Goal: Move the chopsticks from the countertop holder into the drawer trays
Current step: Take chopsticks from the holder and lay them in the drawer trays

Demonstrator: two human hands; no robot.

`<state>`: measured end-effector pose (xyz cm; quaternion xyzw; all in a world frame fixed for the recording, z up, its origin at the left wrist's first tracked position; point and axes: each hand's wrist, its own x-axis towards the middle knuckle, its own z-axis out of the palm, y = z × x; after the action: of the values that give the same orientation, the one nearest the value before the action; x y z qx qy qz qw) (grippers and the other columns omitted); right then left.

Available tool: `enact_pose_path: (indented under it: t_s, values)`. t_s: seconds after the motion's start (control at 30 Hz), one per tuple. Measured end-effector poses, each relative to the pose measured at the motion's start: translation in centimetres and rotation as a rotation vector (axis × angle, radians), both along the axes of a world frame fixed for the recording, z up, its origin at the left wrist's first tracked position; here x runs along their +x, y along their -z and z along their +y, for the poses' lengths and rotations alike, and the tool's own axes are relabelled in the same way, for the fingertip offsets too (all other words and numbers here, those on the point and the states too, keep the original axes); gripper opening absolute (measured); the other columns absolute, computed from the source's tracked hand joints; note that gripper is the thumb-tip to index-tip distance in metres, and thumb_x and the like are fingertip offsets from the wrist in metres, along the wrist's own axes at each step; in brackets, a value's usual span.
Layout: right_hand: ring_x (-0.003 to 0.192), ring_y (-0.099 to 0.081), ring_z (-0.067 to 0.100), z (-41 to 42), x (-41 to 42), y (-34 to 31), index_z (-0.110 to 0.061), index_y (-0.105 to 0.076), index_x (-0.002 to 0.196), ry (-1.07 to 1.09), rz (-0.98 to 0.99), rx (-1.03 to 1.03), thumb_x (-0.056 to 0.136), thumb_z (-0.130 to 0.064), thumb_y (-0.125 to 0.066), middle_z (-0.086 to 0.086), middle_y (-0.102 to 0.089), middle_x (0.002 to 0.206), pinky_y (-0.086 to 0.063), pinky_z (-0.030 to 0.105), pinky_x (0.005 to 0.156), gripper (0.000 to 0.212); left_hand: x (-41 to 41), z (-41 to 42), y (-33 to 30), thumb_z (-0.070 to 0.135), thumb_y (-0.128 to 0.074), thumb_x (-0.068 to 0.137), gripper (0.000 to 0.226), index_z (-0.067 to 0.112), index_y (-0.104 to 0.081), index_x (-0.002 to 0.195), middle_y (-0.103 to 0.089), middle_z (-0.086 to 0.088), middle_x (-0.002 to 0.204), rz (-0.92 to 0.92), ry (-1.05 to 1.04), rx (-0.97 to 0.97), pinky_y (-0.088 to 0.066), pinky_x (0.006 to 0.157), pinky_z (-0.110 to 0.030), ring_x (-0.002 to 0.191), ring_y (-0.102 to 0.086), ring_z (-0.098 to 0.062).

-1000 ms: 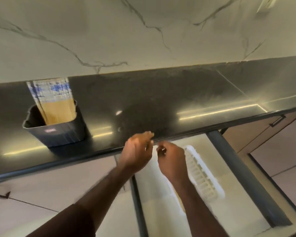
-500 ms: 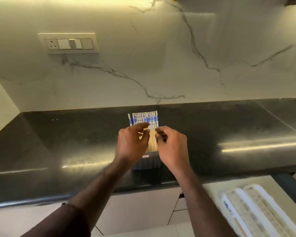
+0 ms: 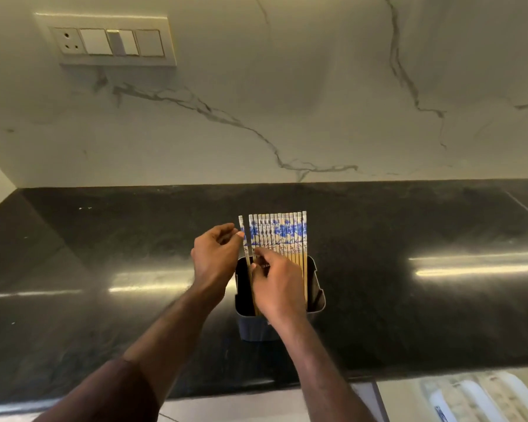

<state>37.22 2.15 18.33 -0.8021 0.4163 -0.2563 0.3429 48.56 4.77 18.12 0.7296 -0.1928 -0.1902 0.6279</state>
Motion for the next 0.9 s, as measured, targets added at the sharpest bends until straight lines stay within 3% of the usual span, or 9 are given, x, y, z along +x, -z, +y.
enact_pose_path:
  t_s: [0.07, 0.13, 0.23, 0.37, 0.57, 0.8, 0.9]
  values:
    - [0.100, -0.061, 0.006, -0.17, 0.58, 0.51, -0.025, -0.060, 0.123, 0.012, 0.005, 0.000, 0.093, -0.019, -0.060, -0.007, -0.067, 0.110, -0.053, 0.028, 0.090, 0.030, 0.28, -0.51, 0.38, 0.015, -0.070, 0.087, 0.020, 0.015, -0.071, 0.107, -0.075, 0.004, 0.095, 0.032, 0.032, -0.037, -0.055, 0.072, -0.016, 0.086, -0.070, -0.003]
    - [0.098, -0.061, 0.004, -0.21, 0.92, 0.96, -0.026, -0.060, 0.121, 0.039, 0.006, -0.012, 0.093, -0.020, -0.059, -0.009, -0.067, 0.108, -0.050, 0.023, 0.089, 0.029, 0.41, -0.82, 0.73, 0.013, -0.070, 0.087, 0.015, 0.016, -0.072, 0.101, -0.076, 0.003, 0.091, 0.065, 0.052, -0.071, -0.054, 0.066, -0.014, 0.083, -0.071, -0.003]
    - [0.096, -0.057, -0.001, -0.23, 1.18, 1.29, -0.027, -0.059, 0.122, 0.075, -0.010, -0.004, 0.093, -0.020, -0.059, -0.011, -0.067, 0.110, -0.044, 0.017, 0.086, 0.030, 0.45, -1.05, 0.94, 0.009, -0.070, 0.086, 0.016, 0.013, -0.073, 0.101, -0.077, 0.001, 0.091, 0.088, 0.079, -0.075, -0.058, 0.073, -0.022, 0.085, -0.073, -0.009]
    - [0.102, -0.059, 0.003, -0.07, 1.07, 1.19, -0.027, -0.056, 0.123, 0.122, -0.019, 0.015, 0.092, -0.020, -0.060, -0.011, -0.065, 0.112, -0.047, 0.021, 0.091, 0.032, 0.39, -0.89, 0.90, 0.005, -0.068, 0.086, 0.018, 0.011, -0.073, 0.102, -0.077, -0.001, 0.091, 0.099, 0.130, -0.092, -0.059, 0.079, -0.030, 0.087, -0.073, -0.012]
    - [0.107, -0.059, 0.006, -0.03, 0.96, 1.23, -0.024, -0.055, 0.129, 0.127, 0.007, 0.011, 0.093, -0.020, -0.059, -0.008, -0.065, 0.117, -0.043, 0.019, 0.090, 0.036, 0.20, -0.87, 0.68, 0.003, -0.070, 0.084, 0.018, 0.010, -0.074, 0.100, -0.077, -0.002, 0.091, 0.106, 0.172, -0.097, -0.058, 0.084, -0.037, 0.088, -0.073, -0.014]
    - [0.093, -0.056, 0.001, -0.03, 0.97, 1.24, -0.029, -0.060, 0.123, 0.079, 0.027, 0.032, 0.092, -0.019, -0.060, -0.009, -0.067, 0.108, -0.049, 0.022, 0.086, 0.032, 0.21, -0.70, 0.95, 0.004, -0.071, 0.084, 0.017, 0.009, -0.073, 0.100, -0.077, -0.004, 0.091, 0.101, 0.206, -0.085, -0.059, 0.082, -0.041, 0.087, -0.074, -0.018]
    - [0.095, -0.056, 0.003, -0.19, 0.90, 0.71, -0.028, -0.063, 0.116, 0.056, 0.014, 0.025, 0.091, -0.020, -0.061, -0.008, -0.066, 0.107, -0.046, 0.020, 0.085, 0.026, 0.31, -0.36, 0.52, 0.005, -0.074, 0.081, 0.015, 0.013, -0.074, 0.094, -0.077, -0.001, 0.086, 0.083, 0.164, -0.112, -0.060, 0.077, -0.035, 0.085, -0.074, -0.018]
